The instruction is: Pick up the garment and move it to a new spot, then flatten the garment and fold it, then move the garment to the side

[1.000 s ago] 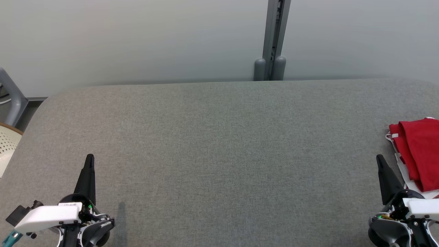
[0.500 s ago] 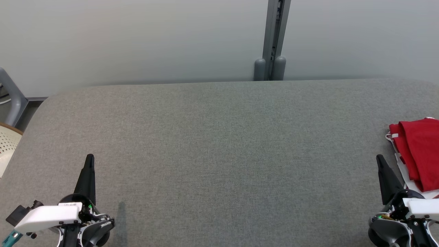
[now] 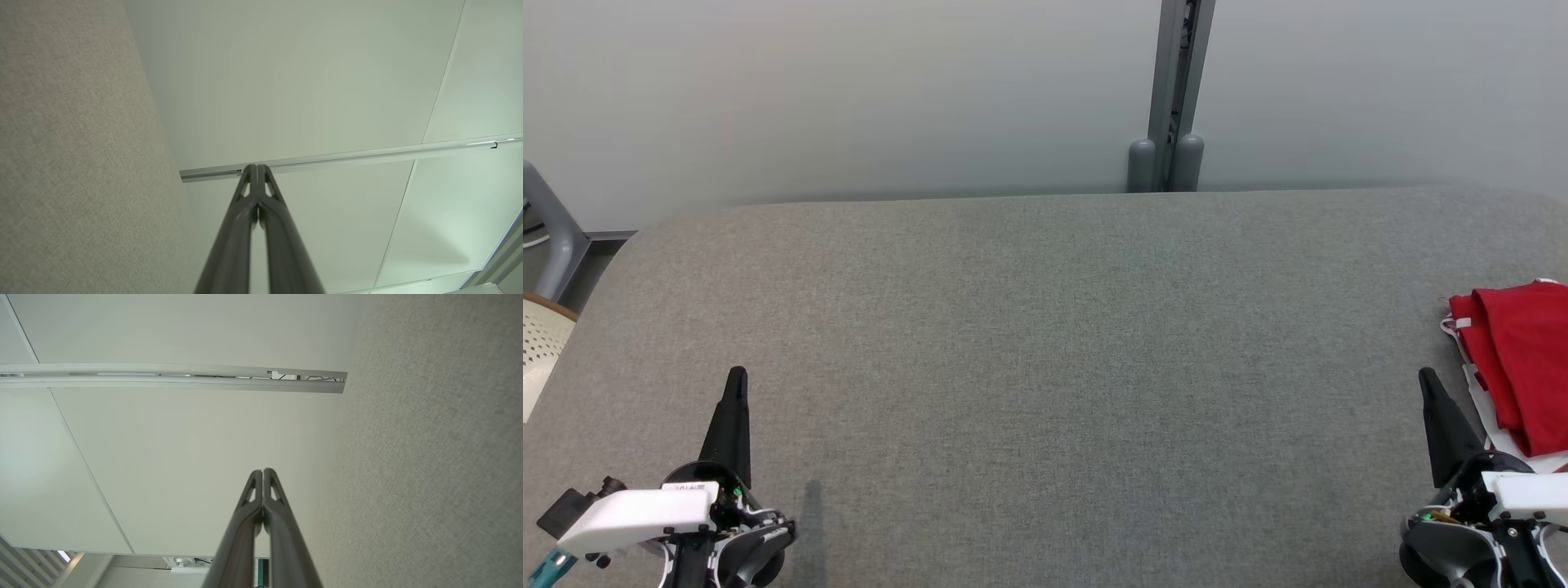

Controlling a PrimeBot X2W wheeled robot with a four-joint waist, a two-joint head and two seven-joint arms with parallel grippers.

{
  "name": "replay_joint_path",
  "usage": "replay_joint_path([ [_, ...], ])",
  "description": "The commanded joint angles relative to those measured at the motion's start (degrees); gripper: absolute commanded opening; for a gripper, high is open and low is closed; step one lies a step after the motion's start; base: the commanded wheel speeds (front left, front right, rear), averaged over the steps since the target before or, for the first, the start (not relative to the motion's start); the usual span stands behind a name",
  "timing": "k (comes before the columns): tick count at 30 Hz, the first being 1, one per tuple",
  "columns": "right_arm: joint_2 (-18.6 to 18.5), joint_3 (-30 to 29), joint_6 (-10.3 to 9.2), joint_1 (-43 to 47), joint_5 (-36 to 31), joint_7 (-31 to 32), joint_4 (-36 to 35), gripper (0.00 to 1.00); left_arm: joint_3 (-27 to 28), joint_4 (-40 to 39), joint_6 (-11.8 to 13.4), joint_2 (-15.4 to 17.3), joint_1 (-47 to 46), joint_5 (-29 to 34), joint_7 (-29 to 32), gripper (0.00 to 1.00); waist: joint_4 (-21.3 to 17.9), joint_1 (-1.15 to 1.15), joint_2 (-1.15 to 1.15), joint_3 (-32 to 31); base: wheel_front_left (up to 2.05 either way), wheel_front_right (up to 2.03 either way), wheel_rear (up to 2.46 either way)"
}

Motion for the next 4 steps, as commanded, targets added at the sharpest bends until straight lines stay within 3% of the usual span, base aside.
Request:
replay_joint_path([
  [1, -0.3, -0.1, 0.04, -0.3, -0.1, 0.1, 0.1, 0.0, 0.1, 0.0, -0.2, 0.1, -0.7, -0.1, 0.2, 0.0, 0.0, 0.0, 0.0, 0.0, 0.0, 0.0, 0.0],
  [4, -0.3, -0.1, 0.04, -0.3, -0.1, 0.1, 0.1, 0.0, 0.1, 0.0, -0.2, 0.1, -0.7, -0.1, 0.2, 0.0, 0.0, 0.0, 0.0, 0.0, 0.0, 0.0, 0.0],
])
